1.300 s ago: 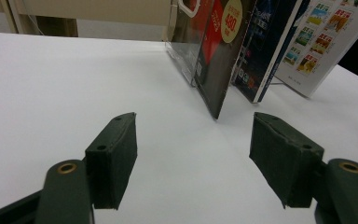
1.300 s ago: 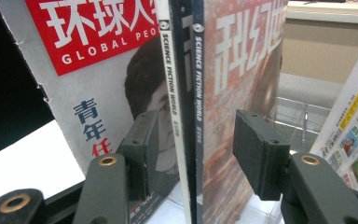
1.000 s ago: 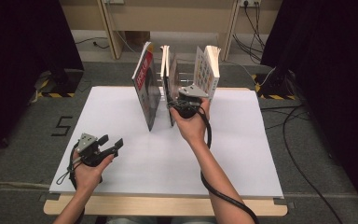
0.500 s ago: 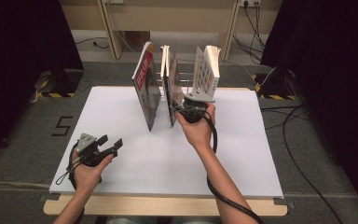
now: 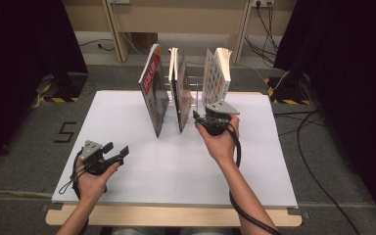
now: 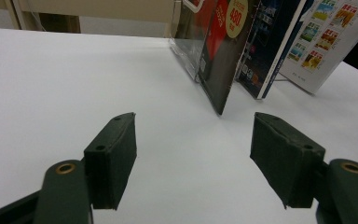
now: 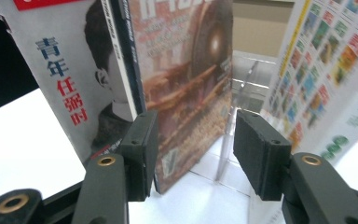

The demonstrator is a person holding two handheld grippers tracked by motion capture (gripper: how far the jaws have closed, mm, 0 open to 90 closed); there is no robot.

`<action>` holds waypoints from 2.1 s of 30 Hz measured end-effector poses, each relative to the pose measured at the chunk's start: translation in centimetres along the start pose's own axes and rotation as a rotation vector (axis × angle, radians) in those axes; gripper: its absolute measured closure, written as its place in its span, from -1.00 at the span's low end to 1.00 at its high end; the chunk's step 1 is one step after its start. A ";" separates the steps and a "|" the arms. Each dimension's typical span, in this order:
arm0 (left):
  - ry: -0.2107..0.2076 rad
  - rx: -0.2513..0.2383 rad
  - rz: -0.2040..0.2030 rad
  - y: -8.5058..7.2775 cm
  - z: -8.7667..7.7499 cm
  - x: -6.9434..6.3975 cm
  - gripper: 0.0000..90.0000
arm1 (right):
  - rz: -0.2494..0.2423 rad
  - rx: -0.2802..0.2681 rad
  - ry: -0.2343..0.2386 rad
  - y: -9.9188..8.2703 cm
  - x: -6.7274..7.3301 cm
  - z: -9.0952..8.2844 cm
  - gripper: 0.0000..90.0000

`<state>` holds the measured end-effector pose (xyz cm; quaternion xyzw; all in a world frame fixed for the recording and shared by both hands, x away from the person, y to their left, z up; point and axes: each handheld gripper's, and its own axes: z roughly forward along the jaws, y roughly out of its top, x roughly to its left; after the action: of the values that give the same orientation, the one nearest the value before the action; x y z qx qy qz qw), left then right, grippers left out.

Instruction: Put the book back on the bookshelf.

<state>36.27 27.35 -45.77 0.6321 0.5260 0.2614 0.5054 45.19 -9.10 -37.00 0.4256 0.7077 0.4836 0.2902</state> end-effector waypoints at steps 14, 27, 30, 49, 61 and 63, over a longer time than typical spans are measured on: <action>0.006 0.002 -0.003 -0.1 0.0 0.2 -0.33 | 0.014 0.022 -0.026 -1.9 -1.5 -1.5 0.12; 0.009 0.002 -0.008 -0.2 -0.1 0.3 -0.33 | 0.026 0.028 -0.049 -3.4 -2.7 -2.9 0.12; 0.010 0.005 -0.009 -0.2 -0.1 0.3 -0.33 | 0.034 0.036 -0.059 -4.1 -3.1 -3.4 0.12; 0.018 0.021 -0.012 -0.7 0.0 0.6 -0.33 | 0.077 0.076 -0.107 -8.9 -4.9 -6.1 0.11; 0.015 0.026 -0.011 -1.0 0.1 0.6 -0.33 | 0.116 0.092 -0.141 -12.1 -5.7 -7.2 0.11; 0.014 0.027 -0.012 -1.1 0.1 0.5 -0.33 | 0.113 0.090 -0.145 -12.1 -5.9 -7.3 0.11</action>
<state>36.12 27.71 -46.90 0.6338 0.5370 0.2556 0.4945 38.03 -19.52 -45.66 0.5112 0.6807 0.4348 0.2936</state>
